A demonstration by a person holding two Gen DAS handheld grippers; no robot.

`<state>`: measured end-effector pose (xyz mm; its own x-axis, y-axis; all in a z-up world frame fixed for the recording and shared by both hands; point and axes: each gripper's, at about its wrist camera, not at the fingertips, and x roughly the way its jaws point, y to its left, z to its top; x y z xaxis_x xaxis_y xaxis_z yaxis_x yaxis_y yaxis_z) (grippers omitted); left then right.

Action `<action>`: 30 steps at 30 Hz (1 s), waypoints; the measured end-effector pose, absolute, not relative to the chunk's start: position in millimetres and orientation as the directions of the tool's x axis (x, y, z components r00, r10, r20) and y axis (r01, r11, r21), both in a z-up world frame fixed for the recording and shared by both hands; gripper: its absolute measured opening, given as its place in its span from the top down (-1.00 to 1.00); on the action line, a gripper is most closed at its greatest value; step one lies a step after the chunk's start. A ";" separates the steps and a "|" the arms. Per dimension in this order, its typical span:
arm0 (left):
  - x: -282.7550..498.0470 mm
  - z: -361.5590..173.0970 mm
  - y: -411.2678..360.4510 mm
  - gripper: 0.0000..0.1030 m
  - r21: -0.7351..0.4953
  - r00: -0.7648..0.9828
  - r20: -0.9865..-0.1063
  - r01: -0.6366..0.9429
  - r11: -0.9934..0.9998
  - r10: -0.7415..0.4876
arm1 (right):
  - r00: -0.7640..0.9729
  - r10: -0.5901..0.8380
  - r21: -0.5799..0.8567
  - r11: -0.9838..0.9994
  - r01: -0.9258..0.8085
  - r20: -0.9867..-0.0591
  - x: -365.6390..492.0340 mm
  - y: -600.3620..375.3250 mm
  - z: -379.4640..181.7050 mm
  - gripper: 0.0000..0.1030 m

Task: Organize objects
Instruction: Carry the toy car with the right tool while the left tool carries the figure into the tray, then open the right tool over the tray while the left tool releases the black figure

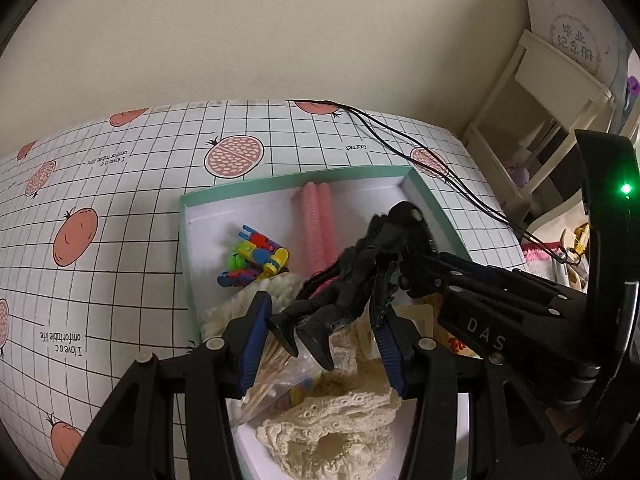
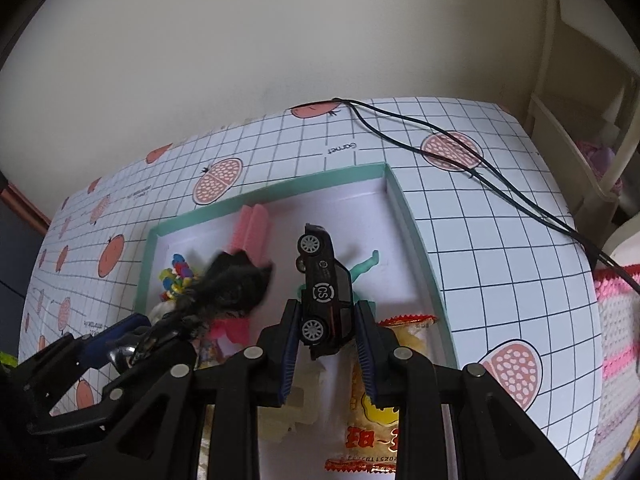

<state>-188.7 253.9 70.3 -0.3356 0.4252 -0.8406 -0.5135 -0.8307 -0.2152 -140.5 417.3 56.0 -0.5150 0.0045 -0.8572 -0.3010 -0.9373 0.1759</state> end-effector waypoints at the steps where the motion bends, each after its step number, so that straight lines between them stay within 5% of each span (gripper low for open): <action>1: -188.3 72.3 253.3 -0.02 -0.219 -0.334 -0.839 -0.514 -0.829 0.429 | -0.514 0.009 0.171 -0.938 -0.301 -0.858 -139.9 416.4 57.4 0.41; 4: -186.8 79.5 249.8 -0.15 -0.230 -0.335 -0.836 -0.505 -0.832 0.434 | -0.525 0.014 0.173 -0.937 -0.305 -0.851 -135.7 415.6 64.5 0.25; 25: -176.1 108.8 176.6 -0.18 -0.168 -0.485 -0.811 -0.343 -0.924 0.328 | -0.522 0.050 0.082 -0.970 -0.228 -0.852 -110.7 358.5 86.5 0.15; 30: -160.1 117.0 156.2 -0.51 -0.116 -0.544 -0.791 -0.314 -0.942 0.279 | -0.530 0.030 0.105 -0.969 -0.223 -0.847 -98.9 345.1 92.5 -0.06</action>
<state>-160.1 156.2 117.0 -0.5438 0.2791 -0.7914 -0.3141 -0.9422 -0.1164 -98.9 345.1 92.5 -0.5301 0.0301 -0.8474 -0.2227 -0.9692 0.1049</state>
